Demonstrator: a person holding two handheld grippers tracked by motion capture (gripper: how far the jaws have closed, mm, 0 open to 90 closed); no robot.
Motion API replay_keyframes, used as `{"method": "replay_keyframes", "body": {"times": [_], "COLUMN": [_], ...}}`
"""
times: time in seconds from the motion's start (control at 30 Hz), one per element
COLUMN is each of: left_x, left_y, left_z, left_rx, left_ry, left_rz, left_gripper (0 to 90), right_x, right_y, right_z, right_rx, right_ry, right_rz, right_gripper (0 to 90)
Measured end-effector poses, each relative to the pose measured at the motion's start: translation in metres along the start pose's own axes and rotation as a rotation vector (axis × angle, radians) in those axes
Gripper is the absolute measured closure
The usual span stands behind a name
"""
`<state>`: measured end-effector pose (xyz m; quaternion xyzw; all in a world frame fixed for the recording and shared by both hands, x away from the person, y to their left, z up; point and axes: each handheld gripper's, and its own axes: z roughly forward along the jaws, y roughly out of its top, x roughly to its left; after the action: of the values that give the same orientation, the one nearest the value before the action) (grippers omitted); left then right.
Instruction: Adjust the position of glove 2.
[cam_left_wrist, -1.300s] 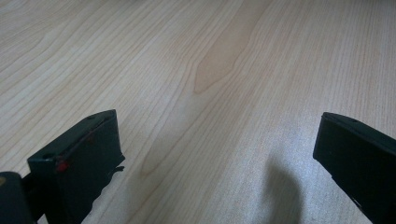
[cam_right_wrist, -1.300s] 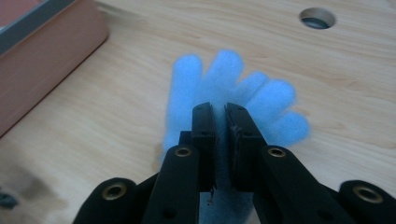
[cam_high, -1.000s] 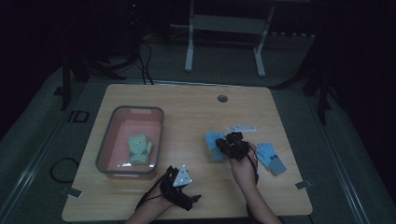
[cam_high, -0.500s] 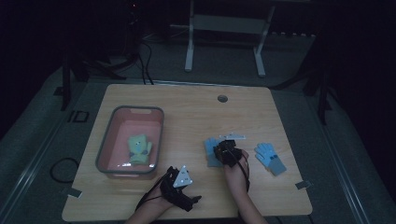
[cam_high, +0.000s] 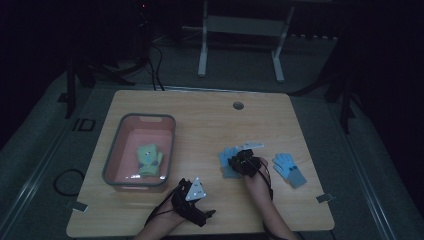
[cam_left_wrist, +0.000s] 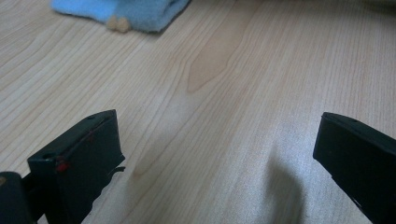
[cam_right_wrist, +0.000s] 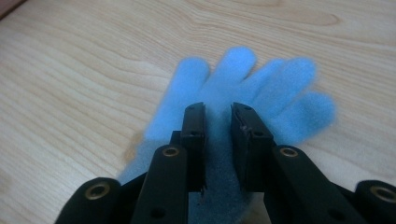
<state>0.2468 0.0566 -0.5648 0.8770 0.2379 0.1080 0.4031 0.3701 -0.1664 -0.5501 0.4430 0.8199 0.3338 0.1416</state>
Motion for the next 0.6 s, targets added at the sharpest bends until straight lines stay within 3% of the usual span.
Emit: {"method": "replay_keyframes", "body": {"times": [0.2,0.27,0.4,0.6], "left_x": [0.000,0.000,0.000,0.000], "left_y": [0.000,0.000,0.000,0.000], "left_z": [0.000,0.000,0.001,0.001], "left_rx": [0.000,-0.002,-0.002,-0.004], "left_ry": [-0.002,-0.003,-0.003,-0.007], "left_rz": [-0.001,-0.001,-0.001,-0.001], "left_gripper": [1.3,1.3,1.3,1.3], "right_x": [-0.002,-0.002,-0.012,-0.034], "right_y": [0.007,0.010,0.016,0.015], "right_z": [-0.003,-0.010,-0.028,-0.053], "right_rx": [0.025,0.011,0.000,-0.018], "right_ry": [0.008,0.015,0.045,0.068], "right_rz": [-0.072,-0.103,-0.149,-0.163], "right_gripper": [66.6,66.0,66.6,69.2]}}
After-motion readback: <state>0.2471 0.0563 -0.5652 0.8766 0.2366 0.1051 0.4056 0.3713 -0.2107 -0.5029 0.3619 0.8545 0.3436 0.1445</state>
